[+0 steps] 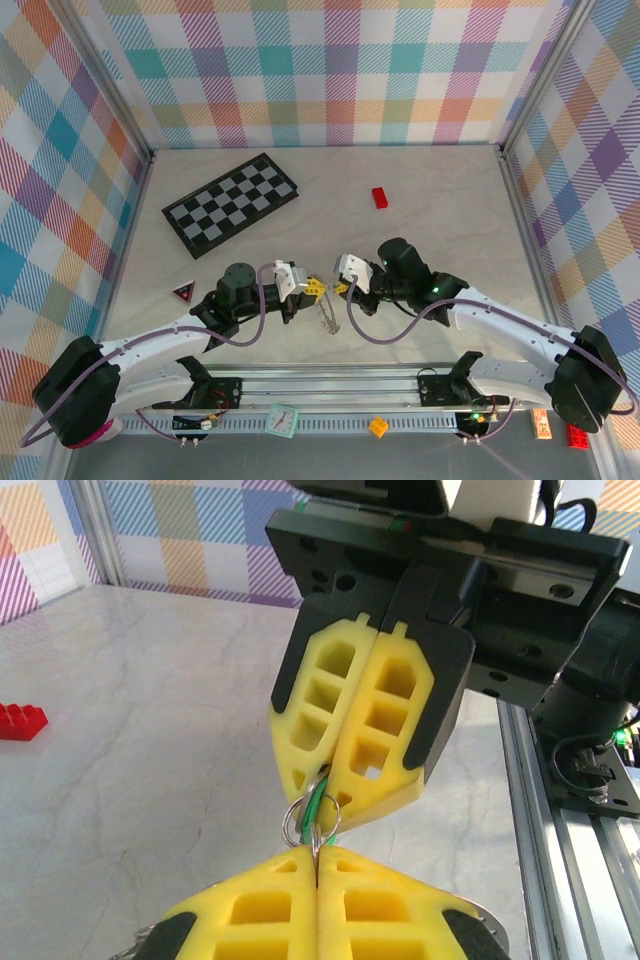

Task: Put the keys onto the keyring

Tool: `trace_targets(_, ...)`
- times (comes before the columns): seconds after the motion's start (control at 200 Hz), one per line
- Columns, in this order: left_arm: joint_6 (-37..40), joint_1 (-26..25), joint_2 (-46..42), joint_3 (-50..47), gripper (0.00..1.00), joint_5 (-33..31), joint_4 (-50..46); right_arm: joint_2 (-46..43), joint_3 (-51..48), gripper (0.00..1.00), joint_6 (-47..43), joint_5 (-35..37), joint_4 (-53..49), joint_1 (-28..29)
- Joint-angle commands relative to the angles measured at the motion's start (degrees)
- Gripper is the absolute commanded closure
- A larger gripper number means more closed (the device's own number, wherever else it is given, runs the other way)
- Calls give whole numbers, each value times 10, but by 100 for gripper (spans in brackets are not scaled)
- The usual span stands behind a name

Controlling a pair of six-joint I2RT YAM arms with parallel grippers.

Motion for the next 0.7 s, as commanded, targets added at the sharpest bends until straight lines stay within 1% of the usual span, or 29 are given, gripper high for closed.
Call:
trace_targets(0.0, 12, -4, -7, 19, 100, 10, 2, -11, 14, 100, -14, 2, -20, 3)
trace_targets(0.08, 13, -3, -2, 24, 100, 13, -7, -14, 21, 100, -16, -2, -27, 3)
trace_targets(0.225, 12, -4, 4, 25, 100, 18, 0, -18, 27, 100, -27, -36, -45, 4)
trace_targets(0.43, 8, -4, 5, 25, 100, 27, 11, 5, 28, 100, -37, -25, -60, 8)
trace_targets(0.695, 8, -4, 7, 25, 100, 31, 13, 28, 45, 100, -37, -31, -61, 16)
